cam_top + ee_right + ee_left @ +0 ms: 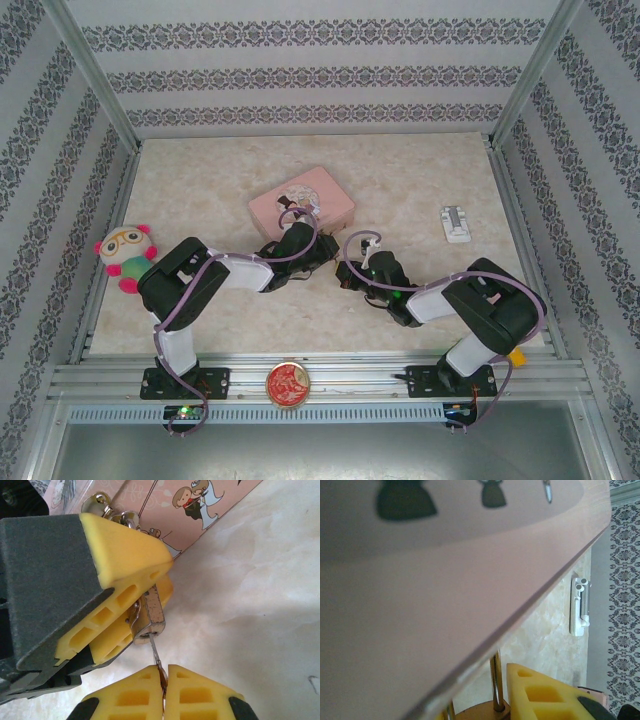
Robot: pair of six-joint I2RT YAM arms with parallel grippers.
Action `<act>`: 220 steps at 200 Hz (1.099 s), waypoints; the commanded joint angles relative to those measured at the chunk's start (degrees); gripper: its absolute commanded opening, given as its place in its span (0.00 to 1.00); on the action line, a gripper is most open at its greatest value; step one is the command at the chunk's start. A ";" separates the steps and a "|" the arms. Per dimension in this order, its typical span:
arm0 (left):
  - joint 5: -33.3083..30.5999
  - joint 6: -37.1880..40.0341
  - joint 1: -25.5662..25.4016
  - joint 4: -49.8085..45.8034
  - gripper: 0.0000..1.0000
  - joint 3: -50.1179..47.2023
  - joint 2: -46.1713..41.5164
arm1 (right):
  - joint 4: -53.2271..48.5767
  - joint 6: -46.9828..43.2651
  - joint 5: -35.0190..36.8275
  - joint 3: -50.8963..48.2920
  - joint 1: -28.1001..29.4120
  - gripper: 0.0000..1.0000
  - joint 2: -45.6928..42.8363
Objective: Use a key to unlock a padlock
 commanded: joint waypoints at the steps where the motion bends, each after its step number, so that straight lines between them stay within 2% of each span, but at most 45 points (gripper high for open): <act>1: 11.30 -7.26 -0.70 0.56 0.11 -1.80 3.12 | 3.02 1.09 -0.02 2.46 -0.66 0.00 1.52; 87: 11.37 -7.73 -0.60 2.49 0.09 -2.75 3.11 | 3.64 3.54 -2.55 2.80 -1.83 0.00 4.02; 152: 11.28 -7.97 -0.60 2.32 0.09 -2.92 3.04 | 7.05 7.12 -8.31 4.94 -2.73 0.00 7.62; 220: 11.02 -8.07 -0.55 1.60 0.09 -2.76 2.47 | 9.29 7.97 -8.64 3.81 -3.44 0.00 8.91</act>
